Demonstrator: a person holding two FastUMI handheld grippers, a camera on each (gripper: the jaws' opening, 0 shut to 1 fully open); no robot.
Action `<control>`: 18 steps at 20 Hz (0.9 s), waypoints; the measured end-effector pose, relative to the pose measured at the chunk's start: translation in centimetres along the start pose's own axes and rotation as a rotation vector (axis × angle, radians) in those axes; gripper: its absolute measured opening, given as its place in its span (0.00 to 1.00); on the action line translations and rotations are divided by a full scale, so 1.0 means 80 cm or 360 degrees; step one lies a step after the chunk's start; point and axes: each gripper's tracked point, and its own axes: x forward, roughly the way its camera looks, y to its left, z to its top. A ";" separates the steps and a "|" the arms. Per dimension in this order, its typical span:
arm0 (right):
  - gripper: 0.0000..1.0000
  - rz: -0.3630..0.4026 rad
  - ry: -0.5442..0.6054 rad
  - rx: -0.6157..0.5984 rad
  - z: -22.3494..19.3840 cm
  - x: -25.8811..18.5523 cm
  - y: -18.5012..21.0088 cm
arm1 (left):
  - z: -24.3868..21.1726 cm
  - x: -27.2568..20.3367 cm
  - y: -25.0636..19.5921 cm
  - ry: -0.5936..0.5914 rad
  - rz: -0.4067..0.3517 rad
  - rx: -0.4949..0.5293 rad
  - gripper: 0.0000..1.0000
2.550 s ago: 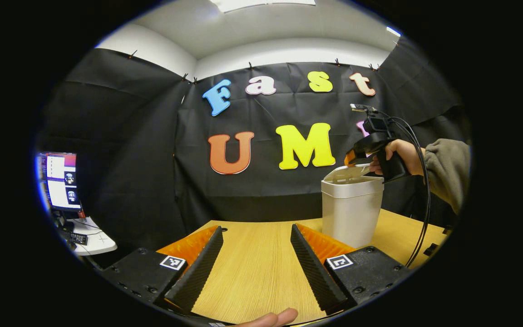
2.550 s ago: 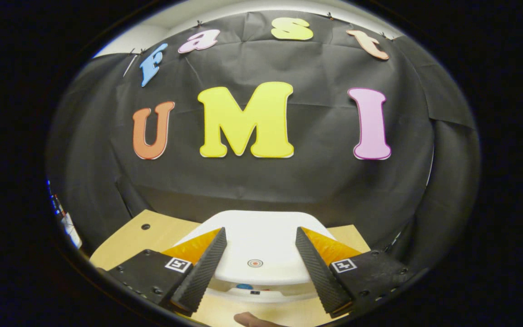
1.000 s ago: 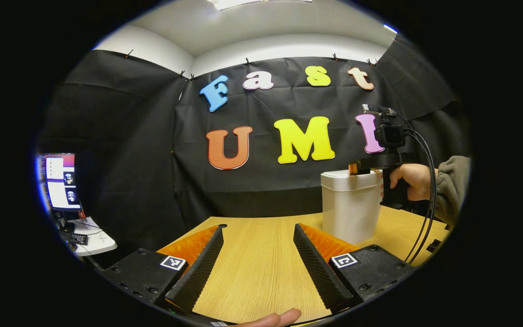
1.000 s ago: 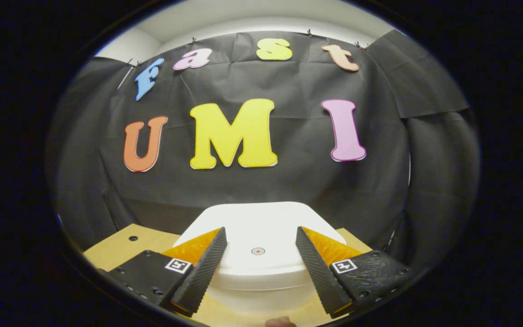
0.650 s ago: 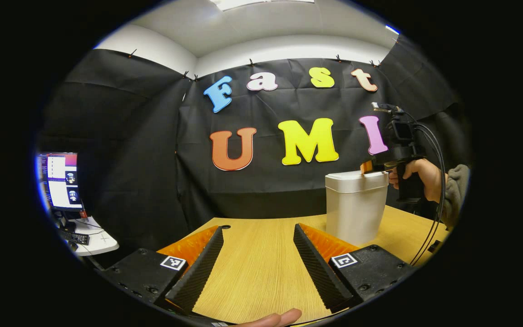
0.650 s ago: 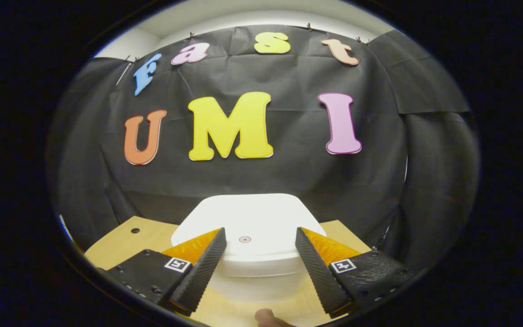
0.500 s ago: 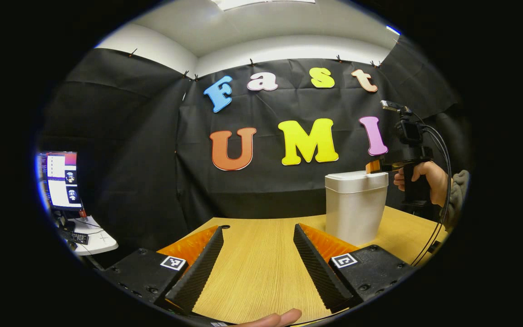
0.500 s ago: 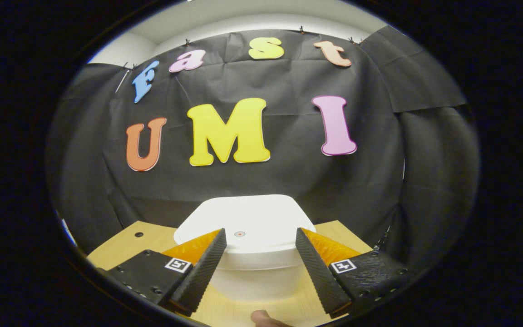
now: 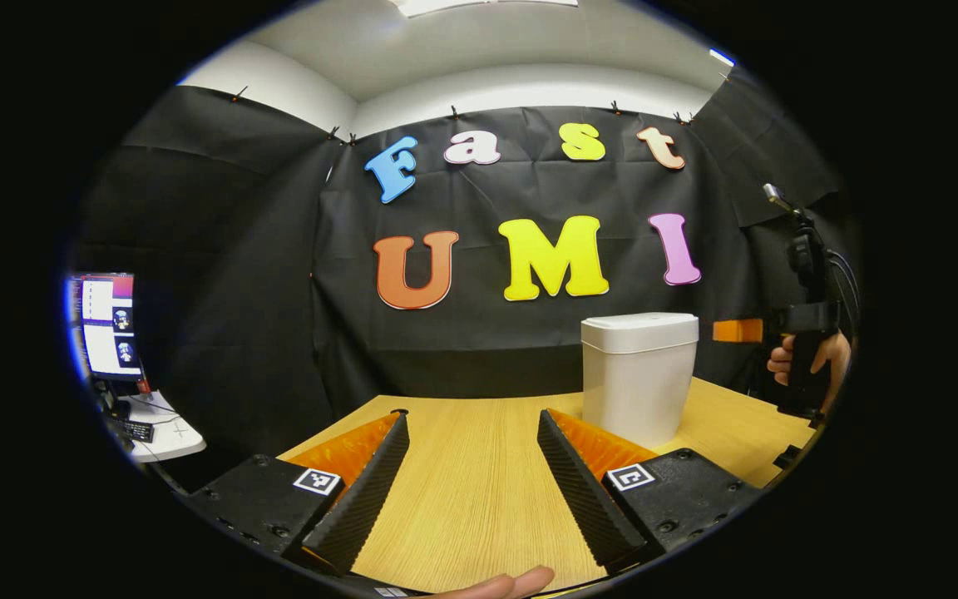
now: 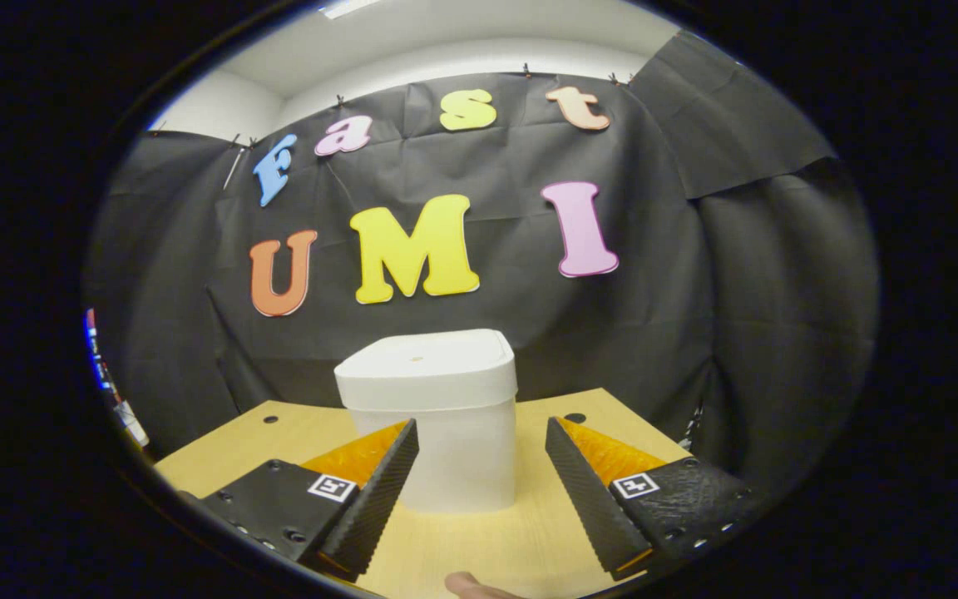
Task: Press the lid of the desktop garbage bin to open it, pick up the crumpled paper on the desktop and throw it into the bin, then pick up the pop can on the desktop and drop it into the bin, and finally close the garbage bin lid.
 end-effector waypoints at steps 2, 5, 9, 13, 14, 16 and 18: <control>0.96 0.0018 -0.0011 -0.0053 -0.011 -0.028 -0.009 | -0.003 0.002 -0.007 0.0007 -0.0012 -0.0003 1.00; 0.95 0.0016 -0.0097 -0.0127 -0.010 -0.064 -0.027 | -0.007 0.003 -0.019 0.0023 -0.0037 -0.0010 1.00; 0.95 0.0000 -0.0088 -0.0204 -0.030 -0.095 -0.042 | -0.011 0.004 -0.036 0.0026 -0.0060 0.0008 1.00; 0.95 0.0022 -0.0098 -0.0327 -0.045 -0.115 -0.031 | -0.011 0.001 -0.048 0.0018 -0.0074 0.0027 1.00; 0.96 0.0035 -0.0105 -0.0351 -0.048 -0.118 -0.028 | -0.011 0.001 -0.049 0.0019 -0.0074 0.0025 1.00; 0.95 0.0044 -0.0105 -0.0382 -0.055 -0.122 -0.020 | -0.008 -0.001 -0.049 0.0011 -0.0067 0.0014 1.00; 0.95 0.0056 -0.0089 -0.0382 -0.060 -0.128 -0.010 | -0.006 -0.001 -0.049 0.0008 -0.0054 0.0001 1.00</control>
